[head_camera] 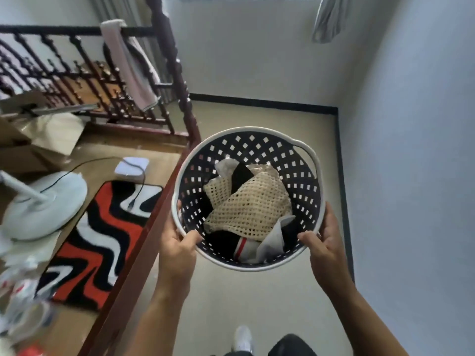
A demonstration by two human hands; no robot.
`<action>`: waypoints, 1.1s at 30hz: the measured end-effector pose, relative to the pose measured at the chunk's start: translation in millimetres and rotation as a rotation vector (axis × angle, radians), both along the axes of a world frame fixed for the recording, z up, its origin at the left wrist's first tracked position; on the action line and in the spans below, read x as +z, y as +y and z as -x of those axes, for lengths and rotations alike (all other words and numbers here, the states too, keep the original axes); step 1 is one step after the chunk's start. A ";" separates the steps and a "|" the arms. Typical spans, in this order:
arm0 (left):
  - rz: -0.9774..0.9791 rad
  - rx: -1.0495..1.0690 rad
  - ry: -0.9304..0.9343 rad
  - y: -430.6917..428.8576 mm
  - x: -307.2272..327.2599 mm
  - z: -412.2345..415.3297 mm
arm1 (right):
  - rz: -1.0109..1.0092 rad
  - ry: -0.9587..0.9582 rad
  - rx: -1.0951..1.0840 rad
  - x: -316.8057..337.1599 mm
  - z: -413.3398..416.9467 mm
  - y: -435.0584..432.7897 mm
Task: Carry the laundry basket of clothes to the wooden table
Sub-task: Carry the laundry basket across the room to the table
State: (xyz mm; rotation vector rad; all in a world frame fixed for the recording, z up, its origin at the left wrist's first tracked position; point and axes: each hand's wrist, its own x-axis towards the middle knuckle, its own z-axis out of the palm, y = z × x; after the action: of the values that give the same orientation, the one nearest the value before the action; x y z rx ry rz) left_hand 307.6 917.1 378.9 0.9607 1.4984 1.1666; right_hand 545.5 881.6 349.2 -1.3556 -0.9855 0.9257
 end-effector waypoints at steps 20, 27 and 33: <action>0.035 -0.062 -0.002 397.7 21.7 -225.2 | 0.016 -0.006 -0.007 13.3 -223.3 405.3; 0.048 0.114 -0.056 544.3 -4.1 -224.0 | 0.024 -0.057 0.110 5.1 -227.9 585.8; 0.007 0.136 -0.074 692.0 3.2 -219.3 | 0.030 -0.078 0.096 14.8 -224.1 731.3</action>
State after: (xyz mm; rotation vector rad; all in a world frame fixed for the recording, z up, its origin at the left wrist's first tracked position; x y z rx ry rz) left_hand 527.0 1609.1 382.1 0.8118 1.5264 1.2796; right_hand 769.6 1612.9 364.0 -1.3881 -1.1083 0.9690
